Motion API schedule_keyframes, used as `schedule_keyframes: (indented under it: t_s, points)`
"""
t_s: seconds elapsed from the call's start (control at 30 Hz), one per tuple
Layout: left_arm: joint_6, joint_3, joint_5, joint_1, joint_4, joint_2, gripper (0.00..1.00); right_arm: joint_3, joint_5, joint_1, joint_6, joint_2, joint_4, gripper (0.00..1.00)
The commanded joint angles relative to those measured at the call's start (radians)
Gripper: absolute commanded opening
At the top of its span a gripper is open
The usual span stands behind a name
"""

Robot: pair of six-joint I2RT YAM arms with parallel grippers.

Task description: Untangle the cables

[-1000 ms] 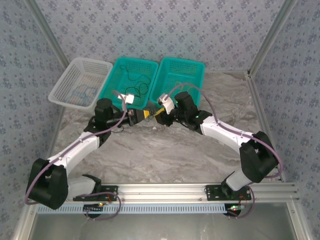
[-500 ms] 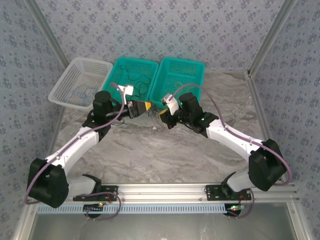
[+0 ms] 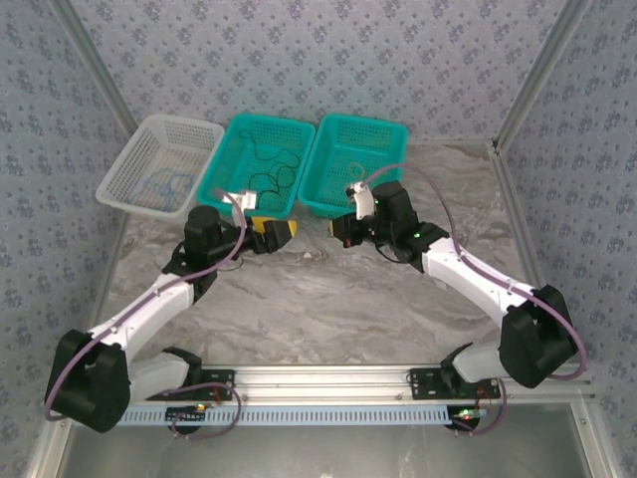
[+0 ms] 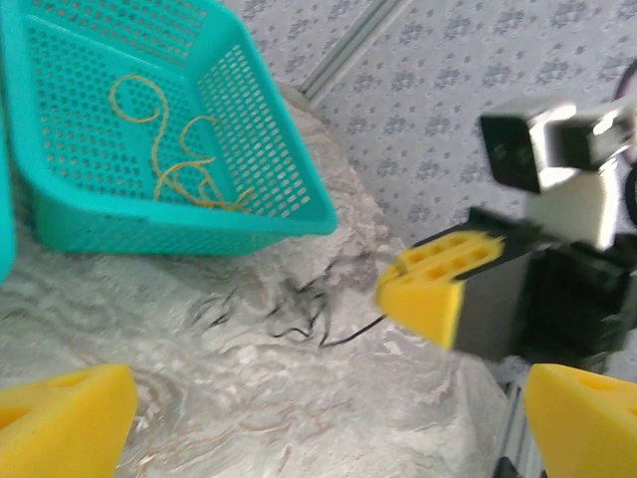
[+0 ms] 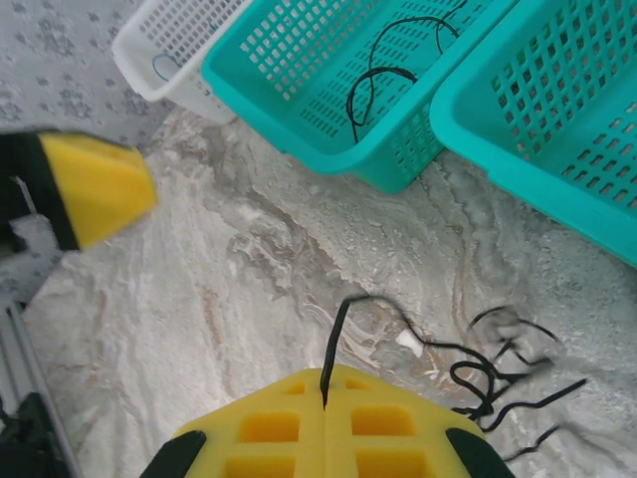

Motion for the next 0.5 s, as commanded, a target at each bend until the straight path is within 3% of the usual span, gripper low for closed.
schedule_keyframes:
  t_s: [0.0,0.17,0.33,0.47]
  points:
    - [0.053,-0.051,-0.059,-0.002,0.108,-0.039,0.99,0.032,-0.040,-0.006,0.065,-0.030,-0.006,0.00]
    - [0.072,-0.104,-0.078,-0.014,0.092,-0.018,0.98,0.044,-0.069,-0.008,0.078,-0.012,-0.026,0.00]
    - [0.074,-0.141,-0.084,-0.016,0.090,-0.022,0.99,-0.024,-0.215,-0.016,0.121,-0.010,0.088,0.00]
    - [0.115,-0.117,-0.105,-0.018,0.003,-0.015,0.99,-0.091,-0.220,-0.050,0.140,0.019,0.079,0.00]
